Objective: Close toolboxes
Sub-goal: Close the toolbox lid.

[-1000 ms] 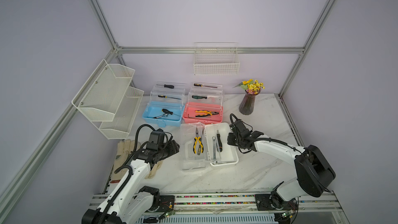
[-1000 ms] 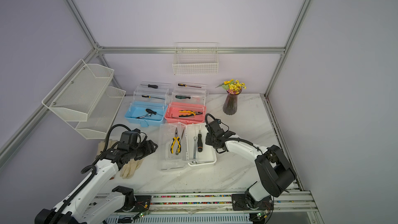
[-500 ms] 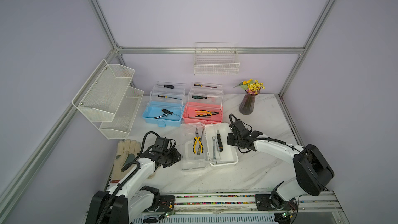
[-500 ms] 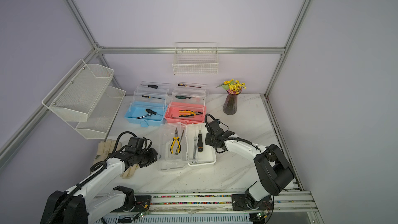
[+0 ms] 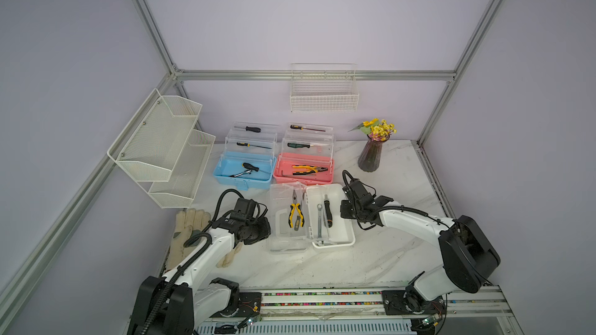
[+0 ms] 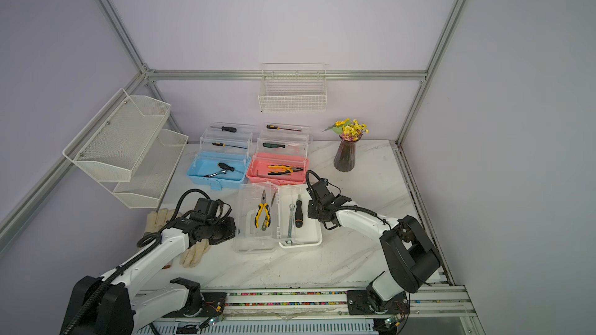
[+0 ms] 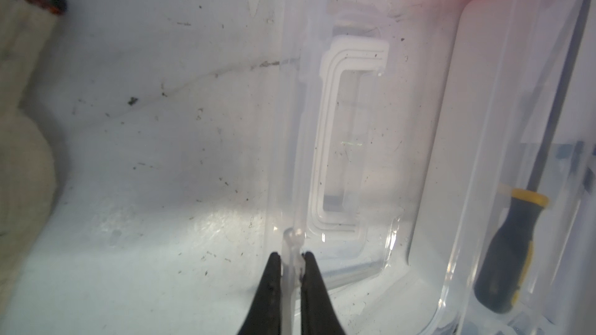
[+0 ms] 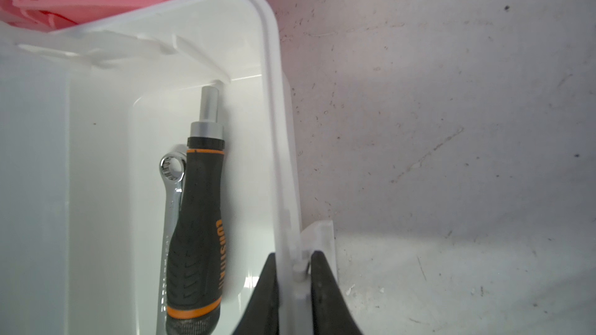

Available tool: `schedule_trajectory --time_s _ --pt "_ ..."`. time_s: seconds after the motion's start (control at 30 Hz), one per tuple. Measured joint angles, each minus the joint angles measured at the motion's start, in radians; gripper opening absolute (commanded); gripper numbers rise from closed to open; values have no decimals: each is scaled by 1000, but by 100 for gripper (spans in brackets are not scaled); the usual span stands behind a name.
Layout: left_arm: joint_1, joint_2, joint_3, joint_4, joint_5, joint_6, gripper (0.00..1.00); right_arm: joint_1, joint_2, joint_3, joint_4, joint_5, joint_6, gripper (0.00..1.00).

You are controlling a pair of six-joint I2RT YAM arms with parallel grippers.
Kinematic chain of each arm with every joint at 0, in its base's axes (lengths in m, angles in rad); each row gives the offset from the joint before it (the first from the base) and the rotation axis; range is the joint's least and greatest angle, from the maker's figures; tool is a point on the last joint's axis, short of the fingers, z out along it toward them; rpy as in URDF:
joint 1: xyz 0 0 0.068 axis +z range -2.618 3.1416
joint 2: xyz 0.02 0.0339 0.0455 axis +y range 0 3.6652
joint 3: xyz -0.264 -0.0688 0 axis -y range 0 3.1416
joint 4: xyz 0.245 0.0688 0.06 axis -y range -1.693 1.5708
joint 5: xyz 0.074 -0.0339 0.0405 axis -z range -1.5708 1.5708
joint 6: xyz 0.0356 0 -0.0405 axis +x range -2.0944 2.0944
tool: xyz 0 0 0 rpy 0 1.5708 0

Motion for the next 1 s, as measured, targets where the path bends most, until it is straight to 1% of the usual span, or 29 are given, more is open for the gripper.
schedule_trajectory --time_s 0.07,0.27,0.4,0.53,0.77,0.9,1.0 --pt "-11 4 37 -48 -30 17 0 5 0 0 -1 5 -1 7" --pt "-66 27 143 -173 -125 43 0 20 0 -3 0 19 0 1" --pt "-132 48 223 -256 -216 42 0 35 0 -6 4 40 7 0" --pt "-216 90 337 -360 -328 41 0 51 0 -6 3 67 21 0" --pt "-370 229 594 -573 -527 37 0 71 -2 -13 14 74 37 0" --pt "-435 310 712 -669 -597 37 0 72 -36 -61 64 45 42 0" --pt "-472 370 774 -727 -633 36 0 71 -42 -69 73 38 45 0"
